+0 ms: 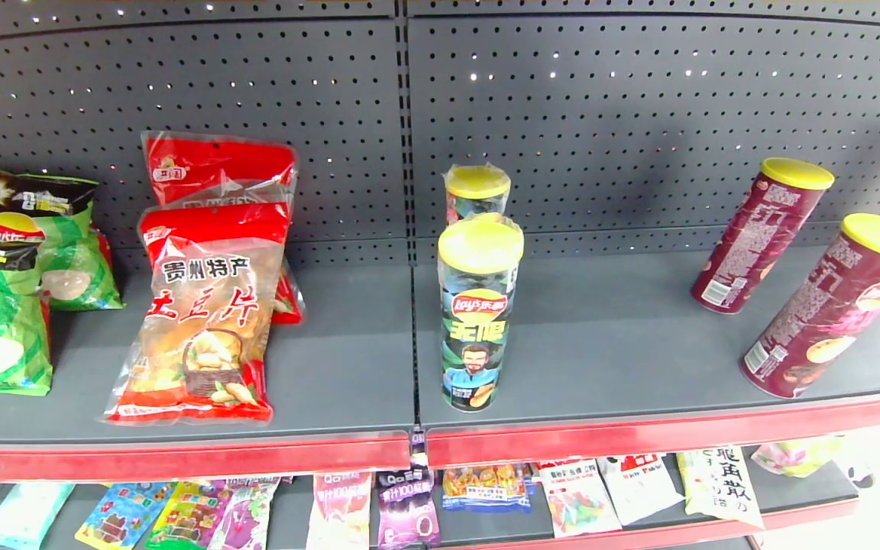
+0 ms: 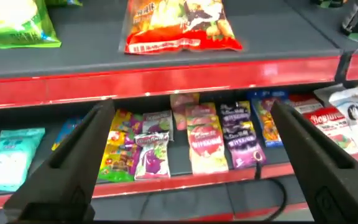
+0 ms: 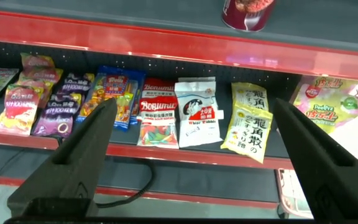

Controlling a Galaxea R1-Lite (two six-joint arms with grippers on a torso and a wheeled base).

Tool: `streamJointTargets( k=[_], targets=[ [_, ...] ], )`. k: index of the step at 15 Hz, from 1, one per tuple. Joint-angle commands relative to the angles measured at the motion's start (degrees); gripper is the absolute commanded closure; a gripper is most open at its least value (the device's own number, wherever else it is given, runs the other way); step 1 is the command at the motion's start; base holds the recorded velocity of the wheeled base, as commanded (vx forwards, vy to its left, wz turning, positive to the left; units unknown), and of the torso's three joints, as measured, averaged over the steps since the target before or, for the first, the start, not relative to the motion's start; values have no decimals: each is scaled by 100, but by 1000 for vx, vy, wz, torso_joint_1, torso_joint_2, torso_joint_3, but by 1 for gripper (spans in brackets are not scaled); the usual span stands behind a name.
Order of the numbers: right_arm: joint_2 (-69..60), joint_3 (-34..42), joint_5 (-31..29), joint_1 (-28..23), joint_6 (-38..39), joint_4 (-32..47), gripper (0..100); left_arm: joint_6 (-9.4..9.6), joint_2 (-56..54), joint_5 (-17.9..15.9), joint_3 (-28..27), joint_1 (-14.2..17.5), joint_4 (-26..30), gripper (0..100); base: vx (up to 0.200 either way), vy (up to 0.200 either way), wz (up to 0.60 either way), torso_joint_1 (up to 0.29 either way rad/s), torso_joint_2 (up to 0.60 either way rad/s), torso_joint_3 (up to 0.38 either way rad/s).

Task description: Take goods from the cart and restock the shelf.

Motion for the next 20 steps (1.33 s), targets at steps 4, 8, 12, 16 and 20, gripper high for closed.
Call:
streamJointTargets(
  k=[4,8,12,16,20],
  targets=[
    [9,54,21,1,-1,-62,0,66,7,142,528,7,-520,0,0,0,0,0,0,0],
    [9,520,-15,1,386,-1240,0,75,7,133,528,7,-529,0,0,0,0,0,0,0],
    [9,511,196,1,728,-1222,0,75,7,133,528,7,-529,0,0,0,0,0,0,0],
    [9,511,188,1,649,-1222,0,75,7,142,528,7,-529,0,-150,0,0,5,3,1],
    [9,511,196,1,632,-1222,0,75,7,142,528,7,-529,0,0,0,0,0,0,0]
  ],
)
